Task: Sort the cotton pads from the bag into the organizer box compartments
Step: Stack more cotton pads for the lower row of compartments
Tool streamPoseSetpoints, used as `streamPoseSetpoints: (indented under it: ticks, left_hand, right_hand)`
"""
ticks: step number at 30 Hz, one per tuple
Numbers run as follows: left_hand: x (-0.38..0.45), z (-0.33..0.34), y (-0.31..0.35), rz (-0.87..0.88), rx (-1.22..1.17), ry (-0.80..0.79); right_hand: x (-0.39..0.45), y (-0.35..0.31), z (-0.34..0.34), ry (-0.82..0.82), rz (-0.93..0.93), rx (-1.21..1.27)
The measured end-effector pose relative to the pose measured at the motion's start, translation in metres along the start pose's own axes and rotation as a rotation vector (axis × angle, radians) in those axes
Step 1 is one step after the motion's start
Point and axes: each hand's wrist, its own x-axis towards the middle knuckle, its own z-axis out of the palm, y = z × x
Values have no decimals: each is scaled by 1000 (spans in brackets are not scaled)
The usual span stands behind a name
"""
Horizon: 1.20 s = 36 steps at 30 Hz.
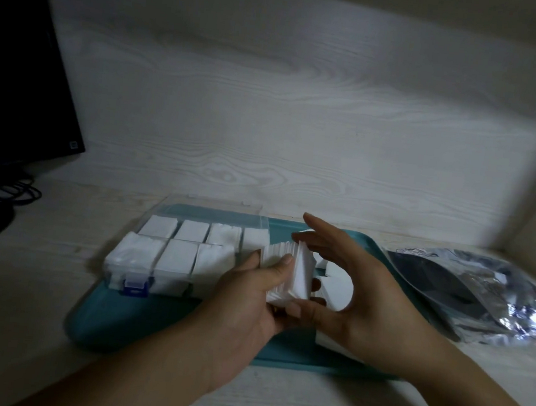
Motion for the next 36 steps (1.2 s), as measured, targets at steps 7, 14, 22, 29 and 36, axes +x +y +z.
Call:
streamPoseSetpoints:
  ticks: [7, 14, 22, 29, 36]
  left_hand:
    - [-2, -1, 0, 13, 84, -12]
    - [-3, -2, 1, 16, 151, -30]
    - [-4, 0, 1, -21, 129, -21]
    - [-5, 3, 2, -37, 42, 32]
    - [-3, 0, 2, -19, 81, 31]
  right_hand:
    - [-1, -1, 4, 2, -52, -30]
    - [-2, -1, 3, -7, -86, -34]
    - [-1, 1, 3, -2, -73, 11]
    - [-2, -1, 0, -5, -10, -29]
    - [2, -3, 0, 246, -206, -53]
